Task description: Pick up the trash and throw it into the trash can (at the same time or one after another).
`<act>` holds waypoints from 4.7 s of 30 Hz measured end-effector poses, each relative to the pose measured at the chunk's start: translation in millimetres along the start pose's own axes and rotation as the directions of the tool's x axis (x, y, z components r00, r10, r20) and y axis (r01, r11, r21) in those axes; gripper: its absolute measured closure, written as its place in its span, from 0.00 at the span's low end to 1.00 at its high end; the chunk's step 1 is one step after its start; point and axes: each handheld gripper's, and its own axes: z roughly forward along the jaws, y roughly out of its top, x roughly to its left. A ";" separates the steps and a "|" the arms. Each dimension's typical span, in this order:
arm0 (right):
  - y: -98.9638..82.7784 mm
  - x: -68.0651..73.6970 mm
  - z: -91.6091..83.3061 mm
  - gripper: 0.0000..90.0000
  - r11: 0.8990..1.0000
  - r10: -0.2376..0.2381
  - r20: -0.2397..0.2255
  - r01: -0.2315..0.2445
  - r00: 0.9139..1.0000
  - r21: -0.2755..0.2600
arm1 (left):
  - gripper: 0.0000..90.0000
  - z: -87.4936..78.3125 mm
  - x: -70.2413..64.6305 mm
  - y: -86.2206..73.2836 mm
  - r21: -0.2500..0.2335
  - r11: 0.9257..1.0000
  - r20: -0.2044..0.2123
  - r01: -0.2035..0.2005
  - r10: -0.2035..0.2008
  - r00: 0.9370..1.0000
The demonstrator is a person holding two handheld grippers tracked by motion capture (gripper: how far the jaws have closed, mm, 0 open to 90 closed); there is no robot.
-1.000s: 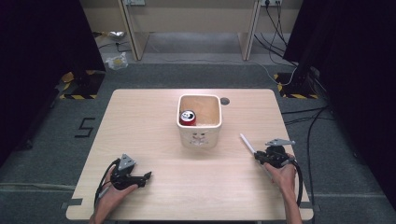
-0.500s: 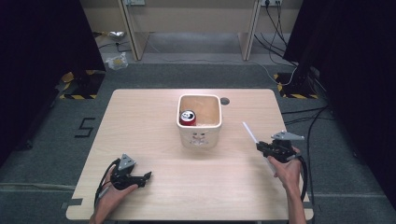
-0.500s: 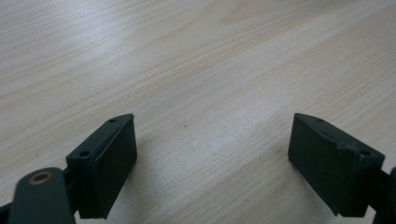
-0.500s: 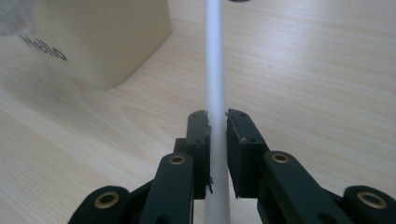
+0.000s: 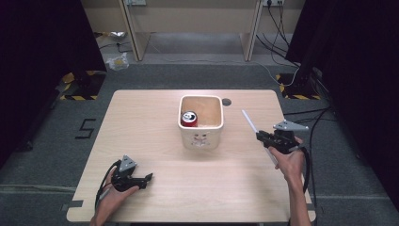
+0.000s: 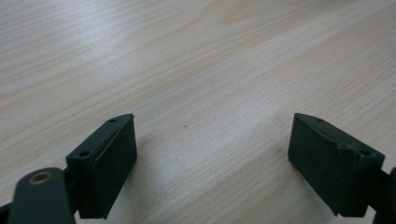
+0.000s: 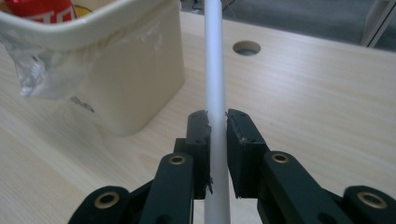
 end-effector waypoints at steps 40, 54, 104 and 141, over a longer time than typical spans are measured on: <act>129.4 56.9 31.2 0.89 0.989 -0.107 -0.117 0.093 0.987 -0.115 | 0.16 0.0 0.3 0.0 -0.001 1.000 0.001 -0.002 0.002 1.000; 151.8 76.3 62.6 0.89 0.990 -0.120 -0.151 0.107 0.981 -0.095 | 0.16 -0.2 0.3 0.1 0.002 1.000 0.002 -0.001 0.001 1.000; 162.8 118.1 158.0 0.88 0.987 -0.117 -0.207 0.138 0.971 0.086 | 0.16 -0.2 0.5 0.1 0.002 1.000 0.005 -0.002 0.002 1.000; 156.0 102.4 127.9 0.51 0.991 -0.107 -0.160 0.118 0.981 0.061 | 0.16 -0.4 0.5 0.1 0.005 1.000 0.004 -0.004 0.004 1.000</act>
